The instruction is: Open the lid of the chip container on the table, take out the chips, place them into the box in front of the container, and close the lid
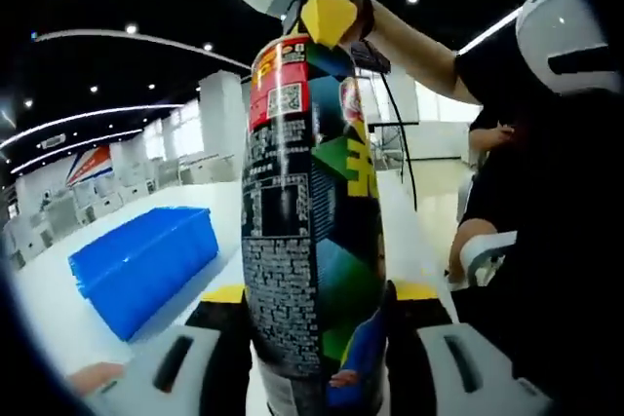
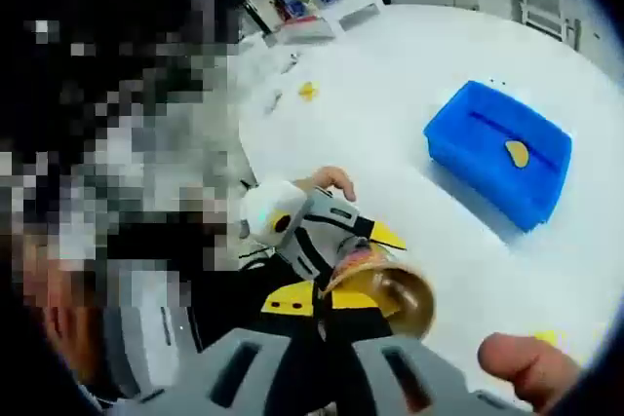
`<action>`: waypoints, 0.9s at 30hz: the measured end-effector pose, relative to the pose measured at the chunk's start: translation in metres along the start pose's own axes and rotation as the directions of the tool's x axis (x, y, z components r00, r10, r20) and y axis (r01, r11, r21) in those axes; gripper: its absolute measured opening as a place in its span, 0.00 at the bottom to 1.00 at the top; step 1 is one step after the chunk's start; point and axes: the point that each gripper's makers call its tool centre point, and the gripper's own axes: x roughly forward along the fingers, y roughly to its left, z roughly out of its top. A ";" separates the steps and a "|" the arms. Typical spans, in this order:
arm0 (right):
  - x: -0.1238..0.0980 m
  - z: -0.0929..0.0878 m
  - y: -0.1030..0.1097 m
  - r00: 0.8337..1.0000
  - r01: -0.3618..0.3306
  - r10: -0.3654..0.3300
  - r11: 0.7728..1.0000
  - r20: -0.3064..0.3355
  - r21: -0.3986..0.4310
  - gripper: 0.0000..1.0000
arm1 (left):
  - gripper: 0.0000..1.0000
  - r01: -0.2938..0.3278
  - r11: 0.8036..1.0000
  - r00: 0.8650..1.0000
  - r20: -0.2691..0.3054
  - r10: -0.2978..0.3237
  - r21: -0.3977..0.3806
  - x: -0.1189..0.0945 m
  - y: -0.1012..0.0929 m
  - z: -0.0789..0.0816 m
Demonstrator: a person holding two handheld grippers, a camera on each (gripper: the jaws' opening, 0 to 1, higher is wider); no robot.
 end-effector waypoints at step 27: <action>0.038 0.018 0.008 0.928 0.273 -0.296 0.954 -0.227 -0.126 0.03 | 0.54 0.038 0.998 0.983 0.183 -0.028 -0.053 0.014 0.013 -0.002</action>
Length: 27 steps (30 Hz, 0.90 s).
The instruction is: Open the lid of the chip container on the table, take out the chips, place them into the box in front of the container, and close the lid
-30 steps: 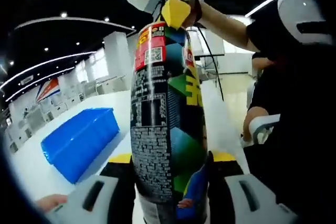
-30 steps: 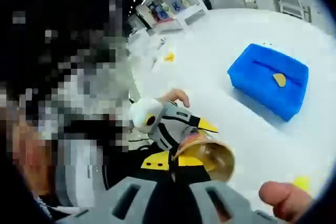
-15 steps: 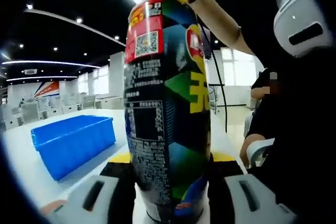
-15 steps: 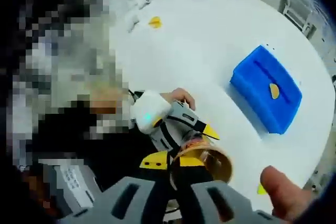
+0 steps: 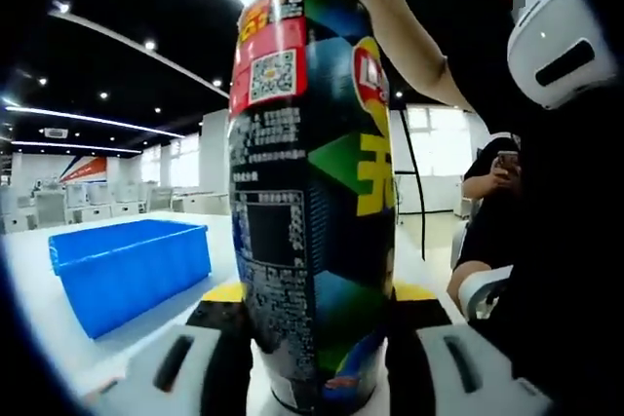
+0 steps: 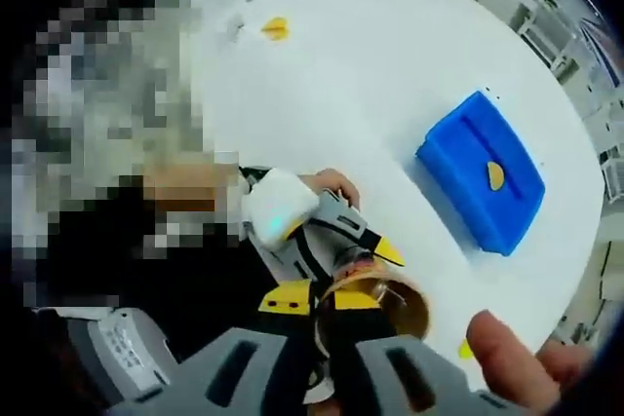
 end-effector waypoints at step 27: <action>-0.013 0.003 0.004 0.992 0.036 -0.007 0.972 0.125 -0.234 0.08 | 0.54 0.029 0.999 0.999 0.026 -0.029 -0.013 0.000 -0.001 -0.001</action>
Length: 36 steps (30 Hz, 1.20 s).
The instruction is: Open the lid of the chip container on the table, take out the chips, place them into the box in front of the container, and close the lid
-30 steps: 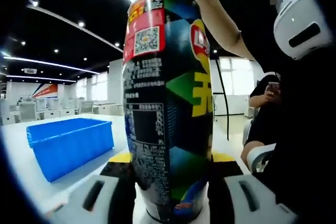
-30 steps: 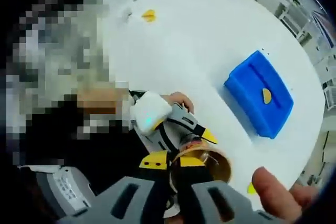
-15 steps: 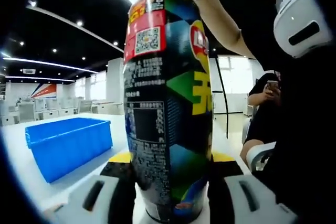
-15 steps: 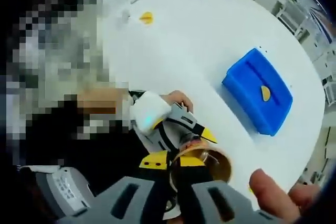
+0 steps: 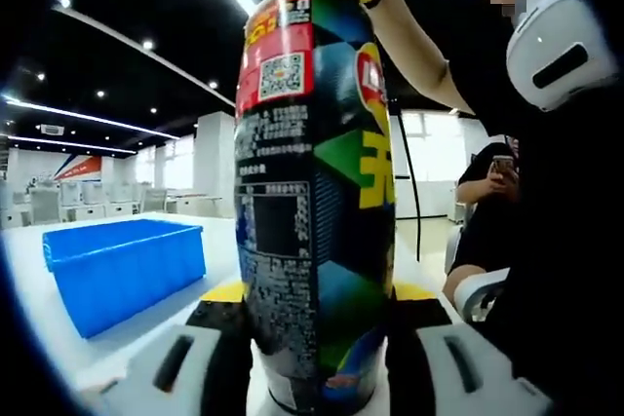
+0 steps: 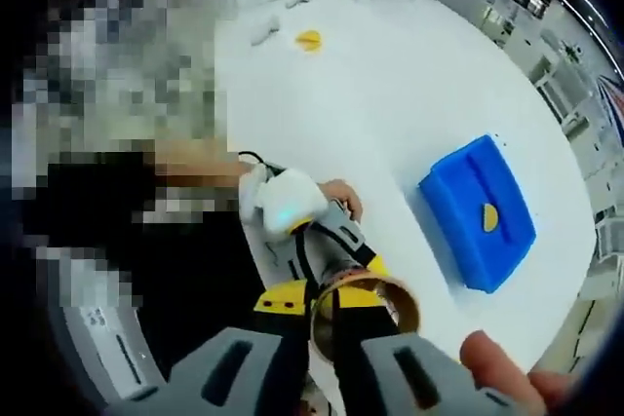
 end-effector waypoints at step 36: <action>-0.220 -0.113 -0.147 0.049 0.634 -0.710 0.566 0.703 0.527 0.40 | 0.54 0.015 1.000 1.000 0.022 -0.015 -0.021 0.001 0.000 0.001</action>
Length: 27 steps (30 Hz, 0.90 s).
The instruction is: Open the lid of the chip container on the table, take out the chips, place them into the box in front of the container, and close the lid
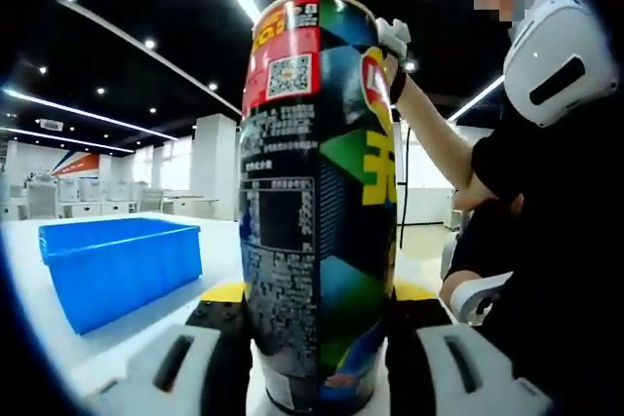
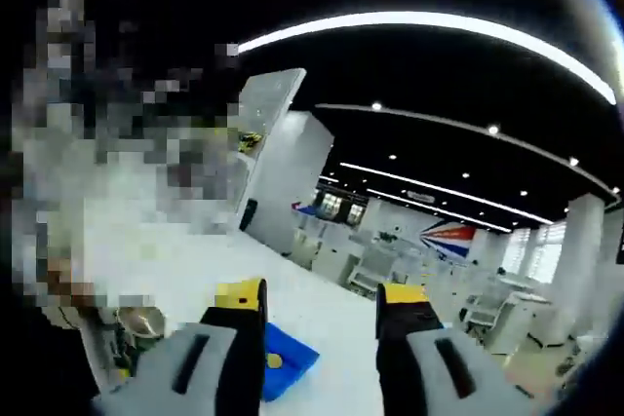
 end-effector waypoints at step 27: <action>-0.053 -0.263 -0.017 0.930 0.301 -0.243 0.935 -0.277 0.190 0.67 | 0.54 0.006 1.000 1.000 0.005 -0.006 0.001 0.000 0.000 0.000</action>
